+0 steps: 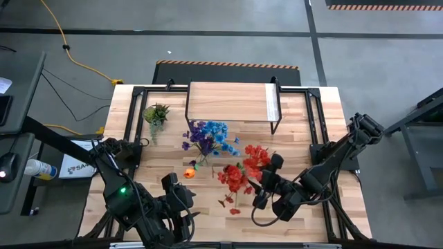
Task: Pick and place flowers into a vace then onto a shelf
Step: Put the red flower into the right transparent crystal vase
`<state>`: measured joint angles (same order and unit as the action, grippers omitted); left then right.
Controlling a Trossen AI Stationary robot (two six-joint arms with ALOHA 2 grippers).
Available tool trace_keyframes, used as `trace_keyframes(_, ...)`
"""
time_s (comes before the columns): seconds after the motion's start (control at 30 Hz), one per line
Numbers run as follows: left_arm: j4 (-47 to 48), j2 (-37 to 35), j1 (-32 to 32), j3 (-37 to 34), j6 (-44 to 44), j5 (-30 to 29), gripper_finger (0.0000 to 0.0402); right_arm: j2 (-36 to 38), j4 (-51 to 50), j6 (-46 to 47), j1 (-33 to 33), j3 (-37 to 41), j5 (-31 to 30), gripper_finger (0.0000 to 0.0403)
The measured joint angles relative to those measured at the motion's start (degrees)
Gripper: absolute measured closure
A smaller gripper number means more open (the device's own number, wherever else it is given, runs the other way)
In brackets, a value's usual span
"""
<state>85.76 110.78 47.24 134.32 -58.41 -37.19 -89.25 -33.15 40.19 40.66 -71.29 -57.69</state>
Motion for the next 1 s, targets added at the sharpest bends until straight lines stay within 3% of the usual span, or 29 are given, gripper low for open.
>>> trace_keyframes(0.2, -0.14, 0.00, 0.00, 0.00, 0.00, -0.63, 0.0110, 0.00, 4.55, -4.25, 0.00, 0.00, 0.57, 0.0199)
trace_keyframes(0.67, -0.17, 0.00, 0.00, 0.00, 0.00, -0.90, 0.0110, 0.02, 4.87, -4.42, 0.00, 0.00, 0.56, 0.0199)
trace_keyframes(1.0, -0.17, 0.00, 0.00, 0.00, 0.00, -2.40, 0.0110, 0.13, 5.18, -10.82, -0.58, -2.27, 0.61, 0.0199)
